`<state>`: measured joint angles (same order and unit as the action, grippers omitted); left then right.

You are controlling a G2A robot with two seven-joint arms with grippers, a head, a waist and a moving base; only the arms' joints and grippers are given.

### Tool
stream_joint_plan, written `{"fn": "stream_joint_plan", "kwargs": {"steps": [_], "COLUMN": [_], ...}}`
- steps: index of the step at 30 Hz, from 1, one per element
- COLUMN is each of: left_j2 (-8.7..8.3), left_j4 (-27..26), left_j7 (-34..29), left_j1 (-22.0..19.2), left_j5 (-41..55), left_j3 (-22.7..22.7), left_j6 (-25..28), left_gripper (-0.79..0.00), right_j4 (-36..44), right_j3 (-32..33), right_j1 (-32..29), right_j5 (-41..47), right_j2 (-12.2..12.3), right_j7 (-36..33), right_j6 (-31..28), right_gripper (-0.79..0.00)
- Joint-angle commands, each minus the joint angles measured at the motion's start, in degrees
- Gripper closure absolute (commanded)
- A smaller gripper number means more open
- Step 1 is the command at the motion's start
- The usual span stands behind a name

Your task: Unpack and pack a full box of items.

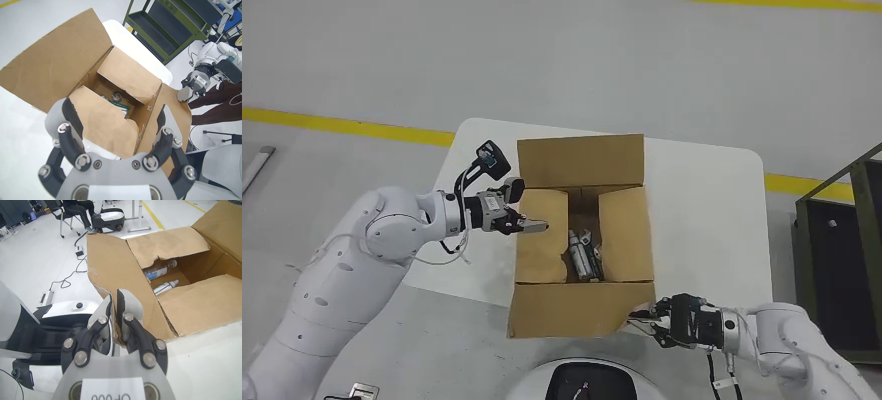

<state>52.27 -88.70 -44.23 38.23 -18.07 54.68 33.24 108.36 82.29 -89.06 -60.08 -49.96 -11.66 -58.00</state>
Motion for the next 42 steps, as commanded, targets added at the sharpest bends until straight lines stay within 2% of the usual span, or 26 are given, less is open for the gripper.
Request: {"fn": "stream_joint_plan", "kwargs": {"steps": [1, 4, 6, 9, 12, 17, 23, 26, 31, 39, 41, 42], "left_j2": [0.05, 0.11, 0.15, 0.22, 0.29, 0.39, 0.47, 0.51, 0.60, 0.77, 0.80, 0.82], "left_j4": [-0.07, -0.14, -0.17, -0.22, -0.25, -0.35, -0.38, -0.52, -0.57, -0.50, -0.41, -0.39], "left_j7": [-0.04, -0.23, -0.23, -0.28, -0.29, 0.15, 0.70, 0.72, 0.55, 0.61, 0.58, 0.56], "left_j1": [0.07, 0.17, 0.25, 0.34, 0.40, 0.53, 0.69, 0.78, 0.93, 0.99, 0.99, 1.00], "left_j5": [-0.05, -0.04, 0.02, -0.04, -0.12, -0.87, -1.35, -1.61, -1.61, -1.70, -1.75, -1.75], "left_j3": [0.09, 0.18, 0.24, 0.31, 0.35, 0.65, 1.17, 1.32, 1.49, 1.74, 1.86, 1.90], "left_j6": [-0.10, -0.22, -0.27, -0.30, -0.33, -0.55, -0.59, -0.61, -0.39, -0.41, -0.43, -0.39], "left_gripper": [-0.785, -0.785, -0.785, -0.785, -0.785, -0.785, -0.785, -0.785, -0.785, -0.785, -0.785, -0.785], "right_j4": [-0.43, -1.03, -1.33, -1.90, -2.41, -3.14, -3.08, -3.59, -4.32, -4.19, -4.35, -4.63], "right_j3": [-0.34, -0.82, -1.07, -1.34, -1.65, -1.59, 3.41, 6.91, 10.75, 12.57, 12.89, 13.14], "right_j1": [0.05, 0.25, 0.48, 0.86, 1.11, 1.06, -0.40, -1.17, -1.92, -1.98, -1.48, -0.92], "right_j5": [-1.26, -2.44, -3.15, -3.77, -4.26, -2.57, 4.46, 6.72, 12.51, 20.43, 21.06, 20.25], "right_j2": [0.09, 0.15, 0.18, 0.17, 0.14, 0.04, 0.40, 0.63, 0.70, 0.60, 0.63, 0.67], "right_j7": [0.44, 1.28, 1.65, 2.28, 2.83, 5.31, 7.83, 8.48, 10.82, 12.01, 10.98, 9.91], "right_j6": [0.00, 0.00, 0.00, 0.00, 0.10, 0.34, 1.31, 2.68, 4.04, 3.72, 4.13, 4.92], "right_gripper": [-0.037, -0.120, -0.145, -0.268, -0.342, -0.360, -0.416, -0.382, -0.382, -0.391, -0.369, -0.326]}}
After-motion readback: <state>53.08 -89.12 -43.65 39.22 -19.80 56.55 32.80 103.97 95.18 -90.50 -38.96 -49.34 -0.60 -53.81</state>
